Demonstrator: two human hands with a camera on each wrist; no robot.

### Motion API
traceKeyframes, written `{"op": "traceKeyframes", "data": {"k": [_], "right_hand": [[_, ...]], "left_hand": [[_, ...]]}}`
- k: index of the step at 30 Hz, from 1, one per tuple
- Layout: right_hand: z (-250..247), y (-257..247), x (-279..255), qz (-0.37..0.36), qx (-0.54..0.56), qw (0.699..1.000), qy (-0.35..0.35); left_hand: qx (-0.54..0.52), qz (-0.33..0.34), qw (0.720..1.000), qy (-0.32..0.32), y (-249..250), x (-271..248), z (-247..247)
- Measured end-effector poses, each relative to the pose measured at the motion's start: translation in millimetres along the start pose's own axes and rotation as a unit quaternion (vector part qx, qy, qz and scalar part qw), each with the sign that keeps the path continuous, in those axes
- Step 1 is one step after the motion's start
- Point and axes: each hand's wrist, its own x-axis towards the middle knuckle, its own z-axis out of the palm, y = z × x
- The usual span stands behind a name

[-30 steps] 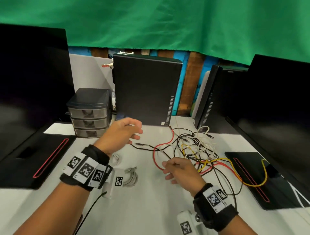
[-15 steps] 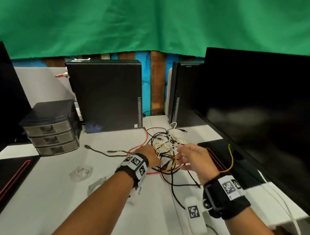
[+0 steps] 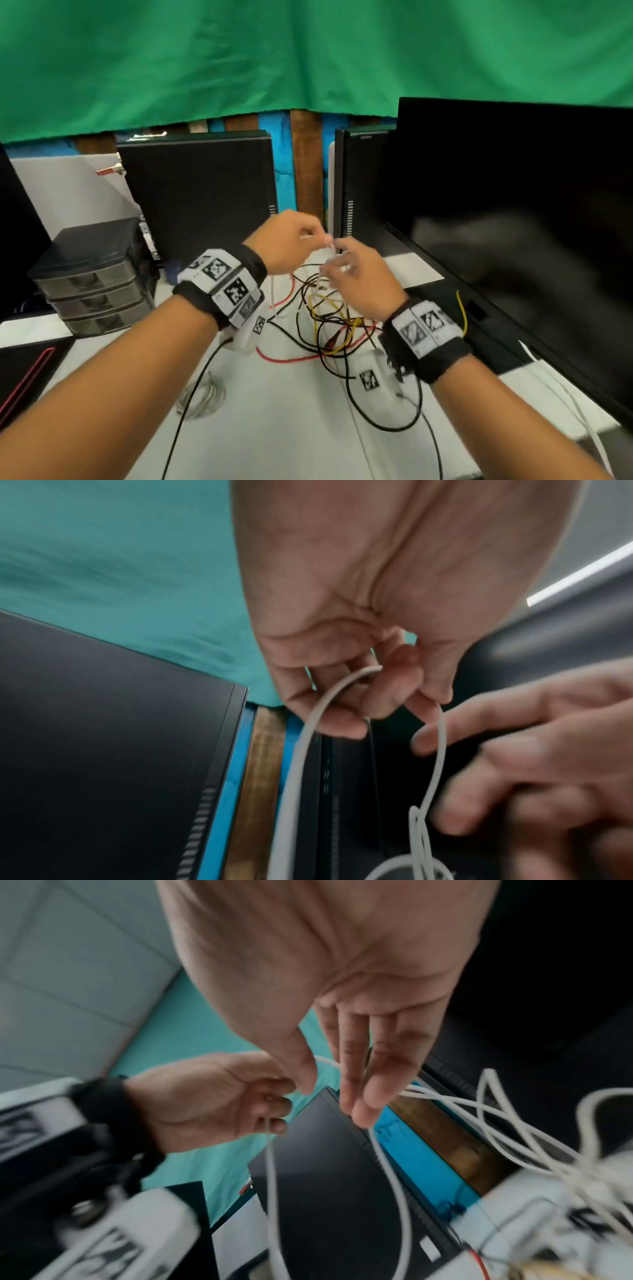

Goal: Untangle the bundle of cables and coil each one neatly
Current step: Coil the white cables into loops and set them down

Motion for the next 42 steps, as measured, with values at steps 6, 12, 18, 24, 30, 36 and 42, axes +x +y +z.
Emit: {"op": "traceKeyframes", "data": {"k": [6, 12, 18, 24, 30, 36, 42], "right_hand": [[-46, -44, 69, -0.071, -0.157, 0.982, 0.08], [-106, -85, 109, -0.11, -0.257, 0.941, 0.19], [-149, -118, 124, -0.084, -0.31, 0.913, 0.253], [-93, -86, 80, -0.078, -0.351, 0.931, 0.06], [-17, -65, 19, -0.047, 0.079, 0.995, 0.046], [17, -67, -1, -0.107, 0.083, 0.981, -0.138], [0, -44, -1, -0.086, 0.083, 0.992, -0.026]], "left_hand": [[-0.116, 0.027, 0.986, 0.114, 10, -25, -39], [-0.269, -0.072, 0.954, 0.115, -48, -70, -17], [-0.353, -0.153, 0.917, 0.107, -88, -95, 13], [-0.368, -0.093, 0.921, 0.084, -63, -93, 7], [-0.198, -0.029, 0.974, 0.105, -57, -95, 23], [-0.094, -0.002, 0.982, 0.162, -50, -88, 16], [-0.434, -0.092, 0.892, 0.086, -44, -107, 13]]}}
